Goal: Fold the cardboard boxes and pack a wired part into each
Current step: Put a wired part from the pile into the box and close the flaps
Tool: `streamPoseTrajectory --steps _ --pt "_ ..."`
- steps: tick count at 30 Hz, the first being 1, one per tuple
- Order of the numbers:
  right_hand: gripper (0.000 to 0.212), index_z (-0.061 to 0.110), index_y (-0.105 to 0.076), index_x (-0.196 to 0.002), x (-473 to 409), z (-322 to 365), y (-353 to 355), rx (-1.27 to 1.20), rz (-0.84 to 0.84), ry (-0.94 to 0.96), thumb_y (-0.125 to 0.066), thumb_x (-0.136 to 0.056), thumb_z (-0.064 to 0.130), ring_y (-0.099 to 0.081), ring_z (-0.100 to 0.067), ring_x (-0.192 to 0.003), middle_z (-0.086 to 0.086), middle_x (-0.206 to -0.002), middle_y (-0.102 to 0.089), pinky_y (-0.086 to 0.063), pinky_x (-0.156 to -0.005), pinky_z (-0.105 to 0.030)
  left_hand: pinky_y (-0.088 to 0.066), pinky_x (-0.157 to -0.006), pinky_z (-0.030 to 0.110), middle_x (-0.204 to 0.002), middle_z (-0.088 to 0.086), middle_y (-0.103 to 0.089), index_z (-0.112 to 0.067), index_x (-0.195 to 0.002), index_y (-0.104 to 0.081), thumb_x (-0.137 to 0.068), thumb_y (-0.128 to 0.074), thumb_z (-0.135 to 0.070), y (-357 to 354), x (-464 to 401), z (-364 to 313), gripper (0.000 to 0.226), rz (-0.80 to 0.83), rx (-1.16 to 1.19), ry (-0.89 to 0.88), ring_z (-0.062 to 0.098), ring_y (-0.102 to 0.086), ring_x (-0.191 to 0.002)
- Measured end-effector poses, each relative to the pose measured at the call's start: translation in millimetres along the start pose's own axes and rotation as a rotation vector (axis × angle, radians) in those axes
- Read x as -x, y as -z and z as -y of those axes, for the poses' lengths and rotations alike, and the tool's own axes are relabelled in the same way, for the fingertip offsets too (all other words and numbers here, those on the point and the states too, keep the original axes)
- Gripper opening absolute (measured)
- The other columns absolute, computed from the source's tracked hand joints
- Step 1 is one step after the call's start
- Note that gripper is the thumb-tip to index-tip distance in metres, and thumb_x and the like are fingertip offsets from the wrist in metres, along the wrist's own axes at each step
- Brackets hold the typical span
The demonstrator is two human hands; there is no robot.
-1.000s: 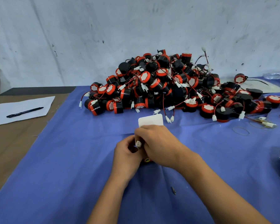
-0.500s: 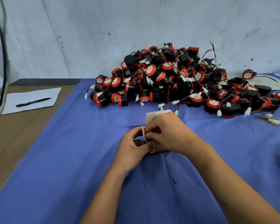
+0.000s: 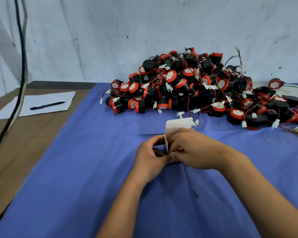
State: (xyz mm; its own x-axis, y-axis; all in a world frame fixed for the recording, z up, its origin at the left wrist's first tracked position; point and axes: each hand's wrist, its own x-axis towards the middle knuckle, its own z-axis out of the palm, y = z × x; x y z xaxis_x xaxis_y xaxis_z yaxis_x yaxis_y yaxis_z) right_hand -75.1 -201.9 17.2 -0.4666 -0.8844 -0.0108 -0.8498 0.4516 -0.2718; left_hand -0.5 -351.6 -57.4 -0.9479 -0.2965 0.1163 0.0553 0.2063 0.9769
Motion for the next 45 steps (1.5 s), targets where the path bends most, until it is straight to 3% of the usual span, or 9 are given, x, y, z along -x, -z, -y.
streamPoseTrajectory --steps 5,9,16,21,27,33,36,38,45 --pt "0.012 0.018 -0.071 -0.086 7 -27 6 -0.161 -0.950 -0.182 -0.067 -0.097 0.016 -0.060 -0.015 -0.075 0.008 -0.081 -0.068 -0.048 -0.068 -0.032 -0.062 -0.087 0.045 -0.114 -0.014 -0.075 -0.027 -0.123 -0.070 -0.077 -0.087 -0.003 11 -2 4 0.055 -0.039 0.009 0.037 0.014 -0.061 -0.072" --pt "0.008 0.018 -0.070 -0.103 2 -47 -21 -0.854 -0.597 -0.538 -0.068 -0.098 0.024 -0.058 -0.016 -0.054 -0.006 -0.093 -0.071 -0.044 -0.052 -0.032 -0.062 -0.090 0.044 -0.115 -0.013 -0.075 -0.030 -0.122 -0.070 -0.077 -0.087 -0.006 16 1 6 0.054 0.003 0.039 0.027 0.016 -0.063 -0.081" --pt "0.030 0.029 -0.069 -0.119 -10 -41 -53 -1.126 -0.418 -0.306 -0.069 -0.096 0.010 -0.075 -0.006 -0.083 0.002 -0.111 -0.076 -0.055 -0.059 -0.019 -0.042 -0.062 0.021 -0.093 -0.003 -0.075 -0.023 -0.107 -0.081 -0.107 -0.057 -0.025 17 -3 3 0.024 -0.032 0.358 0.151 0.012 -0.053 -0.073" --pt "0.023 0.019 -0.075 -0.109 -5 -33 -64 -1.095 -0.521 -0.146 -0.060 -0.101 0.003 -0.075 -0.025 -0.089 -0.002 -0.101 -0.078 -0.059 -0.078 -0.036 -0.057 -0.067 0.025 -0.098 -0.009 -0.078 -0.027 -0.102 -0.077 -0.094 -0.066 -0.001 1 -7 4 0.029 -0.173 0.081 0.018 0.013 -0.072 -0.086" --pt "0.042 0.022 -0.074 -0.114 13 -42 -55 -1.085 -0.302 -0.130 -0.046 -0.083 0.018 -0.053 -0.018 -0.069 -0.015 -0.110 -0.070 -0.045 -0.060 -0.023 -0.062 -0.070 0.031 -0.096 -0.005 -0.078 -0.024 -0.090 -0.078 -0.090 -0.055 0.009 -5 0 3 0.041 -0.212 0.084 0.030 0.018 -0.074 -0.088" --pt "0.031 0.024 -0.066 -0.101 10 -40 -65 -0.833 -0.386 -0.048 -0.088 -0.079 0.021 -0.070 -0.017 -0.094 0.007 -0.107 -0.071 -0.056 -0.079 -0.029 -0.052 -0.068 0.028 -0.119 0.002 -0.075 -0.023 -0.101 -0.081 -0.090 -0.065 -0.031 15 6 2 0.020 0.049 0.194 0.060 0.021 -0.062 -0.079" --pt "0.035 0.017 -0.068 -0.100 9 -40 -67 -0.604 -0.531 0.030 -0.090 -0.076 0.030 -0.068 -0.014 -0.092 0.006 -0.103 -0.070 -0.055 -0.079 -0.029 -0.057 -0.094 0.054 -0.126 -0.013 -0.072 -0.025 -0.102 -0.076 -0.074 -0.083 -0.022 14 7 6 0.029 0.069 0.063 -0.040 0.043 -0.063 -0.092" --pt "0.035 0.014 -0.070 -0.099 9 -41 -67 -0.497 -0.579 0.078 -0.089 -0.077 0.033 -0.067 -0.014 -0.090 0.006 -0.102 -0.070 -0.054 -0.076 -0.027 -0.051 -0.099 0.064 -0.126 -0.012 -0.072 -0.027 -0.100 -0.076 -0.073 -0.084 -0.020 13 5 8 0.029 0.068 0.058 -0.053 0.031 -0.059 -0.090" --pt "0.038 0.018 -0.073 -0.116 12 -45 -70 -0.292 -0.594 0.083 -0.080 -0.086 0.040 -0.066 -0.012 -0.112 0.002 -0.127 -0.067 -0.056 -0.090 -0.034 -0.051 -0.067 0.049 -0.096 0.029 -0.067 -0.037 -0.103 -0.071 -0.085 -0.080 -0.027 10 3 9 0.023 0.029 -0.041 -0.068 0.030 -0.050 -0.069"
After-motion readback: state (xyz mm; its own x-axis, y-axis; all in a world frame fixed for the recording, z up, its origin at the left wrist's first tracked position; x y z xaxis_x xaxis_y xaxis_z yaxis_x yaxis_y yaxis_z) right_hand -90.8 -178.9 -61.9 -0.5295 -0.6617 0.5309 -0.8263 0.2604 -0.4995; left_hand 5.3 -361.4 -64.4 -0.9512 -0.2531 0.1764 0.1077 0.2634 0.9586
